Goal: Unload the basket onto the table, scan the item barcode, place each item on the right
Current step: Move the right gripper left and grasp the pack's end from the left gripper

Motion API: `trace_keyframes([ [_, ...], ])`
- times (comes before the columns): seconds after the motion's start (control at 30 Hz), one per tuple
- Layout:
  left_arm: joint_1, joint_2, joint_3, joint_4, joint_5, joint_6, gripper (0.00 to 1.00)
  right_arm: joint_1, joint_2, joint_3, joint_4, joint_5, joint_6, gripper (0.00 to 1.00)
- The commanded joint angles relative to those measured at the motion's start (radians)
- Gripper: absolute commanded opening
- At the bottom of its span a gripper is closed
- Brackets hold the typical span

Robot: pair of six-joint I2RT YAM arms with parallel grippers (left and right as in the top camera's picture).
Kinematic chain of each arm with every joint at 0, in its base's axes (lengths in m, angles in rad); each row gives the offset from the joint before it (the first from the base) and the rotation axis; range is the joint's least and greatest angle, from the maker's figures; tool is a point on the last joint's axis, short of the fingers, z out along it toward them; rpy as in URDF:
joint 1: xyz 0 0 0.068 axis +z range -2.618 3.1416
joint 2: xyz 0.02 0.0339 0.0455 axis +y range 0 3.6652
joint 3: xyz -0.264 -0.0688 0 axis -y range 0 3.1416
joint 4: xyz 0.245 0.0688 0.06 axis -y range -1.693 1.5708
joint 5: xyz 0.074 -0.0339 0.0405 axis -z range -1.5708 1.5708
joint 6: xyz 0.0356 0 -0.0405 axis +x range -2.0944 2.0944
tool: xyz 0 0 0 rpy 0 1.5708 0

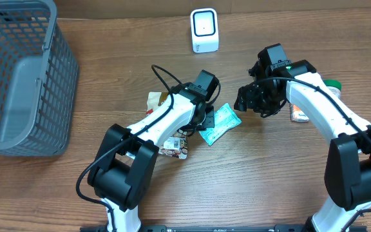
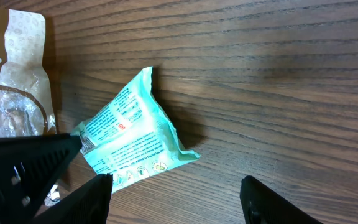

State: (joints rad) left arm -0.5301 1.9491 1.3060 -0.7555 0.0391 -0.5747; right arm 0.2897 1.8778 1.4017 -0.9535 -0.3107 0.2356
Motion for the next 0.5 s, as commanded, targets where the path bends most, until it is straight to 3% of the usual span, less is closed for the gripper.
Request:
trace_keyframes([
  [0.0,0.011,0.009,-0.035,0.016,0.028,-0.016,0.04,0.005,-0.011,0.011,0.006,-0.005,0.0,0.68],
  [0.47,0.013,0.009,-0.094,0.07,0.032,-0.029,0.04,0.005,-0.003,-0.02,0.024,-0.006,0.001,0.7],
])
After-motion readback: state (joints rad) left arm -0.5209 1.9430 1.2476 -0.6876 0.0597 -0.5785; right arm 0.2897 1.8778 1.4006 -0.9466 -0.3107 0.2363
